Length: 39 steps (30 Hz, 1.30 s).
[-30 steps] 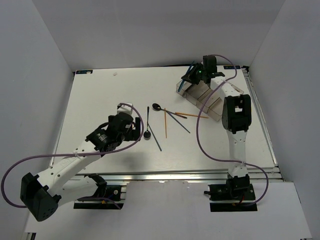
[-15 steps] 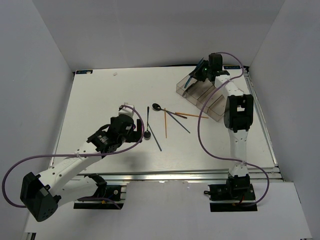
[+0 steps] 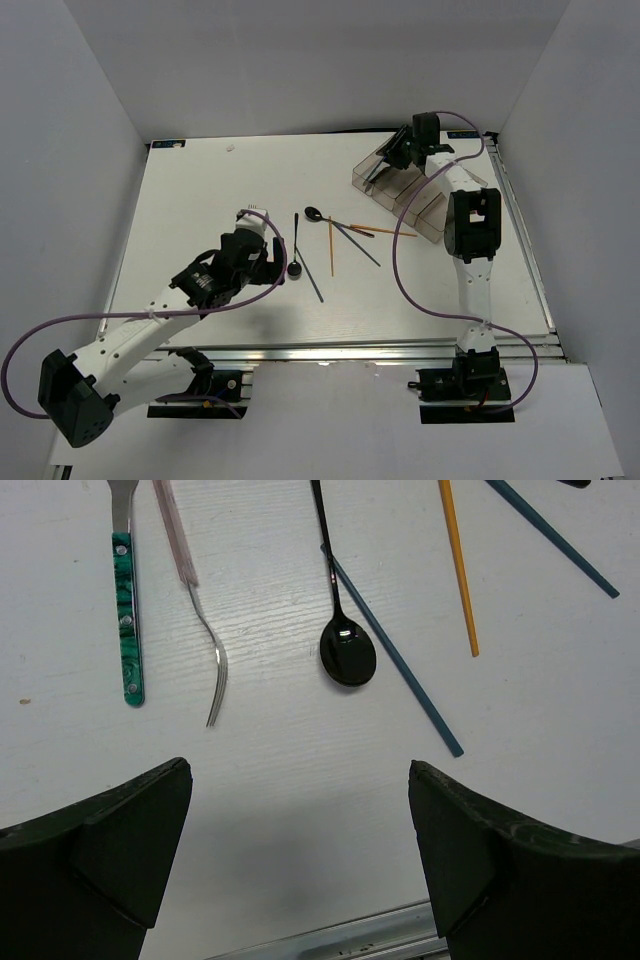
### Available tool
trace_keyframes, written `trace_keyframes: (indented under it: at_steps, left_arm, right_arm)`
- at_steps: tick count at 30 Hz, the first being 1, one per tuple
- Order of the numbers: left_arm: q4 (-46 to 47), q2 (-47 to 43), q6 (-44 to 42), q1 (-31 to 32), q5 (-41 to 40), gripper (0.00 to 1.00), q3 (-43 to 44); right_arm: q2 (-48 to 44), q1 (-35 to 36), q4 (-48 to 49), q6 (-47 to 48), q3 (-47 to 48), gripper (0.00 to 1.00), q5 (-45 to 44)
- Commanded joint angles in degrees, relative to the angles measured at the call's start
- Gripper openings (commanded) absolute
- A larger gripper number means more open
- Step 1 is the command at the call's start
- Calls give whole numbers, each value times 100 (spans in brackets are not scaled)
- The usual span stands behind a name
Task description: Sort the eating utensils into containers
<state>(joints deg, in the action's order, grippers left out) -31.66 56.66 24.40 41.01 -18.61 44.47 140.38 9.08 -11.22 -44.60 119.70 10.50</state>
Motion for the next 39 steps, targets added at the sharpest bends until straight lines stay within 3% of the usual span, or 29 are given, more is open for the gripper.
trace_keyframes:
  at_steps: [1,7,10,11,13,18,22,28,31,34,35,39]
  left_arm:
    - [90,-200,-50,12,51,98,-52]
    - [55,-340,3,12,-142,98,-52]
    - [11,-480,73,3,-466,98,-52]
    - [-24,-507,108,12,-590,98,-52]
    - [-121,-586,231,12,-1028,98,-44]
    - [-411,-674,504,12,-1758,98,35]
    - [-657,-902,732,12,-2864,98,123]
    - [-1087,-859,497,12,-3289,98,316]
    - [-1097,-885,592,12,-3755,98,186]
    - [-800,-955,373,12,-3142,98,72]
    - [-754,-964,329,12,-3053,98,27]
    - [-666,-912,258,12,-2877,98,1]
  right_arm:
    - [-221,6,15,39,405,48,-48]
    - [-800,6,-108,250,247,51,-180]
    - [-1152,-3,-301,434,185,58,-346]
    - [-1231,6,-397,478,203,74,-399]
    - [-1381,6,-775,619,351,89,-610]
    - [-2048,67,-1364,1075,-76,89,-935]
    - [-2856,470,-1462,2092,-1585,89,-1305]
    - [-4157,1252,-997,3498,-3696,89,-788]
    - [-4098,1726,-1022,4071,-3831,85,-716]
    - [-3643,2000,-1223,4414,-3438,71,-760]
    - [-3510,2062,-1259,4451,-3331,61,-760]
    - [-2807,2378,-1496,5136,-2743,52,-716]
